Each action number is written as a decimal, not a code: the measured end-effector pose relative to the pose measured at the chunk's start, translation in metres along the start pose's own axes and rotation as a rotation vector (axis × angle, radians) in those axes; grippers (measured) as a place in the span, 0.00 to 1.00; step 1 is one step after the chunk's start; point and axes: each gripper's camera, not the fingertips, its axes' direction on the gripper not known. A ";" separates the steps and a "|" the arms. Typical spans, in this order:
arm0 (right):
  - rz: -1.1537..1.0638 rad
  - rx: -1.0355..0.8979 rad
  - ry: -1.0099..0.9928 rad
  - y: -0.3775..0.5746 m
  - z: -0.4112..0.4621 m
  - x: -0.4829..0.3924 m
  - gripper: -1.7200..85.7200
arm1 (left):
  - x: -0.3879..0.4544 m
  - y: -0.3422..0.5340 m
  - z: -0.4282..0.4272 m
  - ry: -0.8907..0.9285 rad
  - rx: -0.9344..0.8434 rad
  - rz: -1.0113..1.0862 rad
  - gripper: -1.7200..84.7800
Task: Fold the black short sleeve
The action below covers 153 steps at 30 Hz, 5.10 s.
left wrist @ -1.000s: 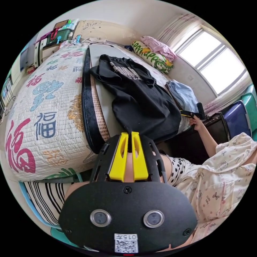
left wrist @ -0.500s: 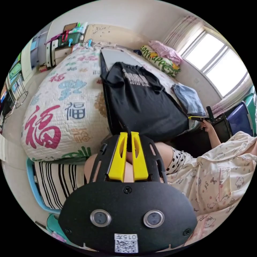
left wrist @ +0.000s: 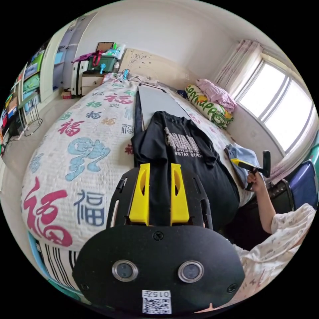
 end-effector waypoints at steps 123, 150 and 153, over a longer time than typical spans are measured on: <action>0.318 -0.070 0.332 0.313 -0.026 0.248 0.02 | 0.032 0.247 -0.110 0.043 -0.282 -0.087 0.02; 0.473 -0.192 0.327 0.383 0.025 0.117 0.07 | 0.008 0.298 -0.188 -0.025 -0.314 -0.171 0.01; 0.553 -0.160 0.302 0.407 0.001 0.101 0.08 | 0.015 0.292 -0.185 -0.047 -0.354 -0.143 0.01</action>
